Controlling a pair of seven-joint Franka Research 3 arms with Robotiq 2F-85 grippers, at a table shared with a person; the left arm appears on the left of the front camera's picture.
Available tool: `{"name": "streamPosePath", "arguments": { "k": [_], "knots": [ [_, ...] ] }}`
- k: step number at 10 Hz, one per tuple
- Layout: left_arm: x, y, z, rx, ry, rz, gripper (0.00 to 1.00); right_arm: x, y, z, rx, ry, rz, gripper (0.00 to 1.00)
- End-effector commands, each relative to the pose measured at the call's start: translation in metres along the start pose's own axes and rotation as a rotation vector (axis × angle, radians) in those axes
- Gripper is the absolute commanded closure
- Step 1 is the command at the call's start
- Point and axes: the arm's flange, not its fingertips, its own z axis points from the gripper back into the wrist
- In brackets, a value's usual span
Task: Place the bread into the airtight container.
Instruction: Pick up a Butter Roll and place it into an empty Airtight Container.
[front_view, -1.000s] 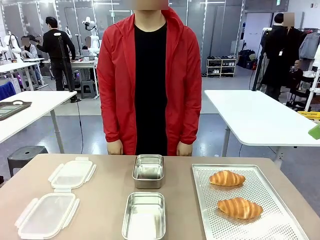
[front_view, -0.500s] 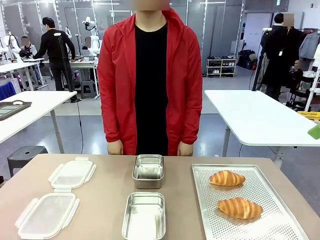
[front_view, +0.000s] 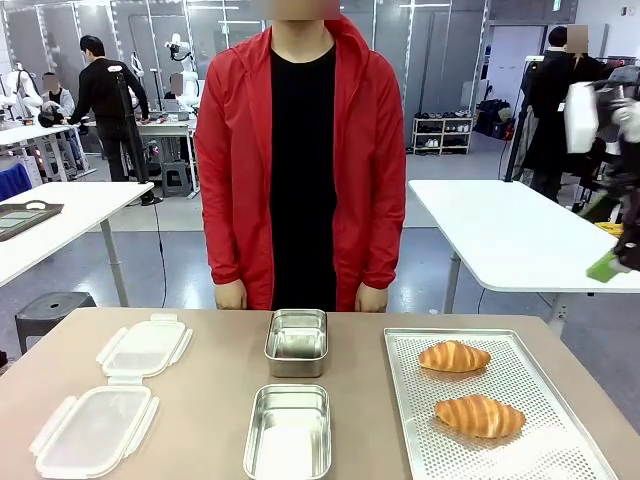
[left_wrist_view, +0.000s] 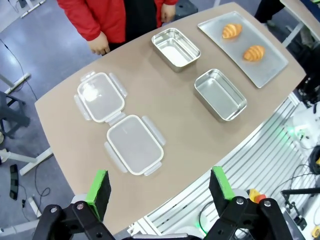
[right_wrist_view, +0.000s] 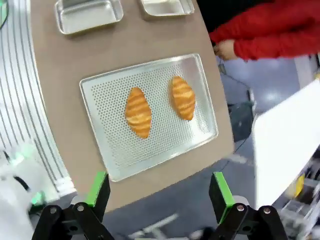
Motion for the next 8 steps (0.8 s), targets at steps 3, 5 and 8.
{"name": "streamPosePath", "arguments": {
  "k": [3, 5, 8],
  "knots": [
    [0.004, -0.002, 0.001, -0.011, -0.003, -0.013, 0.0, 0.039, -0.018, -0.057, 0.039, -0.053, 0.335, 0.0],
    [0.004, -0.002, 0.001, -0.011, -0.003, -0.013, 0.0, 0.049, -0.013, -0.09, 0.061, -0.021, 0.3, 0.0],
    [0.004, -0.002, 0.001, -0.011, -0.003, -0.013, 0.0, 0.057, 0.002, -0.151, 0.145, -0.009, 0.289, 0.0]
  ]
}}
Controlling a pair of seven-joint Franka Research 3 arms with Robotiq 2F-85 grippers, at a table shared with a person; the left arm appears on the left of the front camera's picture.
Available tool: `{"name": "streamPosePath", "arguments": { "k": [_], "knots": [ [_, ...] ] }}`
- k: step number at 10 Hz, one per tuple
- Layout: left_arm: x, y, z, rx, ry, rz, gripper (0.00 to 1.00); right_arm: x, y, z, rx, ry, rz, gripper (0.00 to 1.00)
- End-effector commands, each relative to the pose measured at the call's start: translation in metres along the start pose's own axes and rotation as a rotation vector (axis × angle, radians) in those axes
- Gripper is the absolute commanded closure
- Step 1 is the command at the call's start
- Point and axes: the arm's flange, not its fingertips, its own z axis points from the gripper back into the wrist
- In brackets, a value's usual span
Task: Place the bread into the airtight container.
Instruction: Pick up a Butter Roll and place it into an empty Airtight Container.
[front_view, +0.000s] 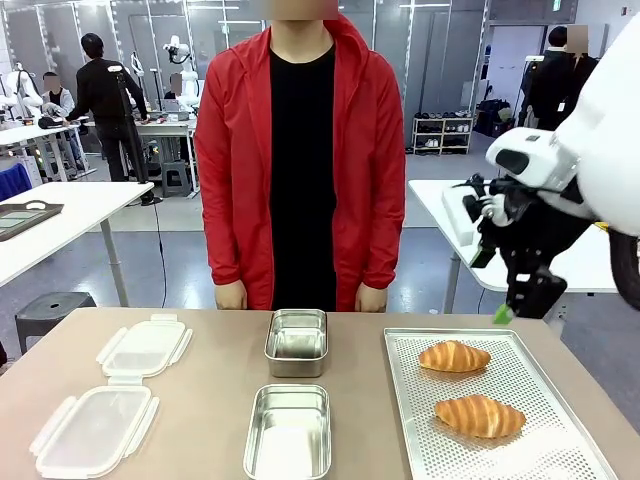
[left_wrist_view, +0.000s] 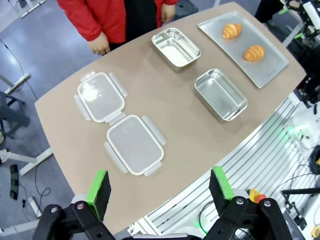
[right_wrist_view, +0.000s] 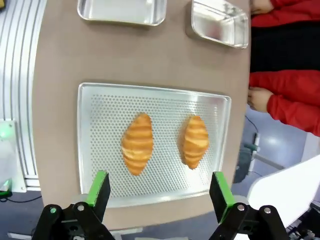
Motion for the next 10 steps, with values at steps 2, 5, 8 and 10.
{"name": "streamPosePath", "arguments": {
  "k": [2, 5, 8, 10],
  "knots": [
    [0.004, -0.001, 0.001, -0.011, -0.004, -0.013, 0.0, 0.008, 0.007, -0.071, 0.05, 0.09, -0.028, 0.0],
    [0.004, -0.001, 0.001, -0.011, -0.004, -0.013, 0.0, -0.013, 0.013, -0.124, 0.154, 0.115, -0.099, 0.0],
    [0.004, -0.001, 0.001, -0.011, -0.004, -0.013, 0.0, -0.036, 0.011, -0.162, 0.203, 0.153, -0.168, 0.0],
    [0.004, -0.001, 0.001, -0.011, -0.004, -0.013, 0.0, -0.05, 0.012, -0.188, 0.249, 0.182, -0.195, 0.0]
  ]
}}
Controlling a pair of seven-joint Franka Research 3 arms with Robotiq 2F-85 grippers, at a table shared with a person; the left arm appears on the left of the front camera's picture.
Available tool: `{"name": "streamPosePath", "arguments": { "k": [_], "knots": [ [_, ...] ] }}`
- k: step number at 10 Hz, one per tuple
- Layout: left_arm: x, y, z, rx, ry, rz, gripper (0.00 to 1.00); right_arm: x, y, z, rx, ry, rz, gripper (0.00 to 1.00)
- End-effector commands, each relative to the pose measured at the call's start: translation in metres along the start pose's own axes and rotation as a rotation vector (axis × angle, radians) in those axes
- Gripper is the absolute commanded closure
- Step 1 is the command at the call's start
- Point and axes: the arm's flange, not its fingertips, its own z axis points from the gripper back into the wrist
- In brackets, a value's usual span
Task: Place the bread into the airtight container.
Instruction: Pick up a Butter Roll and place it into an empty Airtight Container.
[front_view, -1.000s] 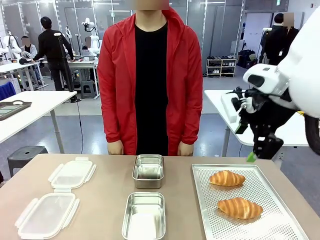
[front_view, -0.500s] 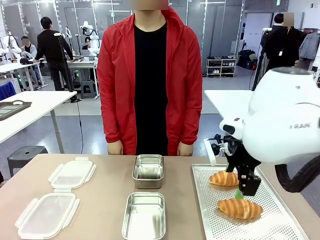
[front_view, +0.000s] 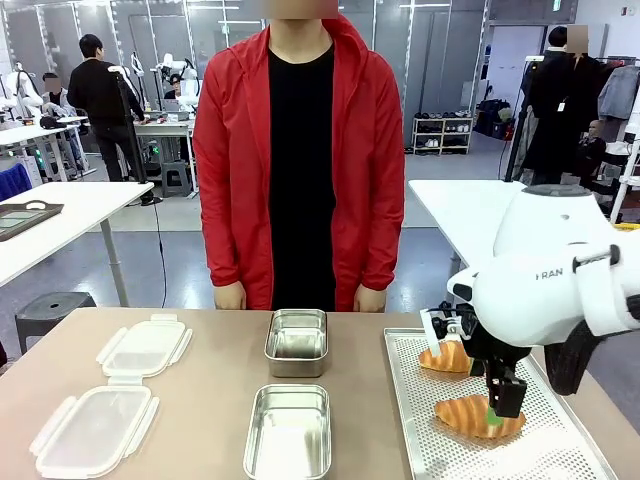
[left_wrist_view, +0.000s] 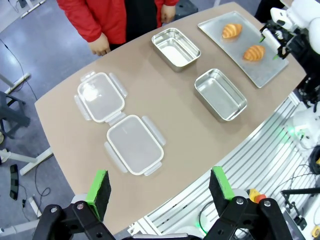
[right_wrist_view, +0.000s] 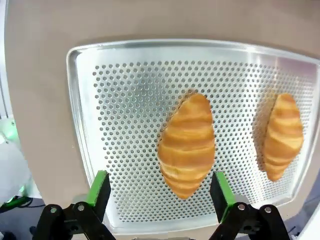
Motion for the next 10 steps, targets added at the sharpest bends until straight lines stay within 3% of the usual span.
{"name": "streamPosePath", "arguments": {
  "k": [1, 10],
  "knots": [
    [0.004, -0.001, 0.001, -0.011, -0.005, -0.013, 0.0, 0.001, -0.002, -0.02, 0.007, 0.01, -0.048, 0.0],
    [0.004, -0.001, 0.001, -0.011, -0.005, -0.013, 0.0, -0.022, -0.032, -0.068, 0.021, -0.011, -0.114, 0.0]
  ]
}}
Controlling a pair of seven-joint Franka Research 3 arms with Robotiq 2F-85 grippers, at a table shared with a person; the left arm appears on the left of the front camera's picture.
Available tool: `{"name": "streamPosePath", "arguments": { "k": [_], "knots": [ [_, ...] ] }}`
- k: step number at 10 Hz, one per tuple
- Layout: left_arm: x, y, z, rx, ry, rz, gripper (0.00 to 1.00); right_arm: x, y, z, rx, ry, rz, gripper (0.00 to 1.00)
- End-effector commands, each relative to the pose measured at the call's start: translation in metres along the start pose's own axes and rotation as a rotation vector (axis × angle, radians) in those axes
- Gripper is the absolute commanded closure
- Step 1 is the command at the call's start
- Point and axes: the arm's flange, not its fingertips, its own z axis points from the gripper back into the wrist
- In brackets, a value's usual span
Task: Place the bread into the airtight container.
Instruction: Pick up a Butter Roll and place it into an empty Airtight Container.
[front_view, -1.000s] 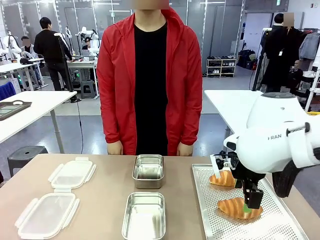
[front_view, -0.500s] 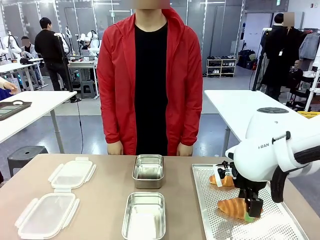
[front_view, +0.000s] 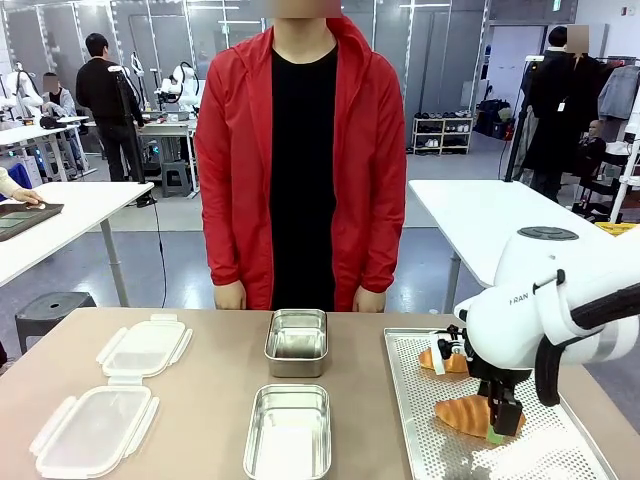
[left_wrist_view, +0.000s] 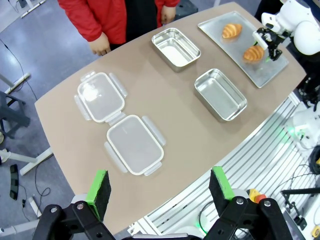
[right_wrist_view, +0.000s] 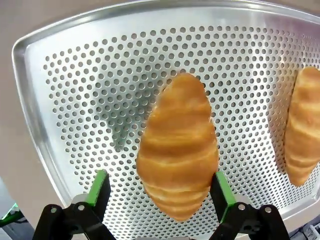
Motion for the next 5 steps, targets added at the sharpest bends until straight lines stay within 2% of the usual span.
{"name": "streamPosePath", "arguments": {
  "k": [1, 2, 5],
  "knots": [
    [0.0036, -0.0014, 0.0012, -0.011, -0.005, -0.013, 0.0, 0.0021, -0.011, -0.0122, 0.006, -0.028, -0.018, 0.0],
    [0.0036, -0.0014, 0.0012, -0.011, -0.005, -0.013, 0.0, 0.0022, -0.0129, -0.0134, 0.008, -0.037, -0.027, 0.0],
    [0.0036, -0.0014, 0.0012, -0.011, -0.005, -0.013, 0.0, 0.0032, -0.0117, -0.0154, 0.032, -0.03, -0.009, 0.29]
  ]
}}
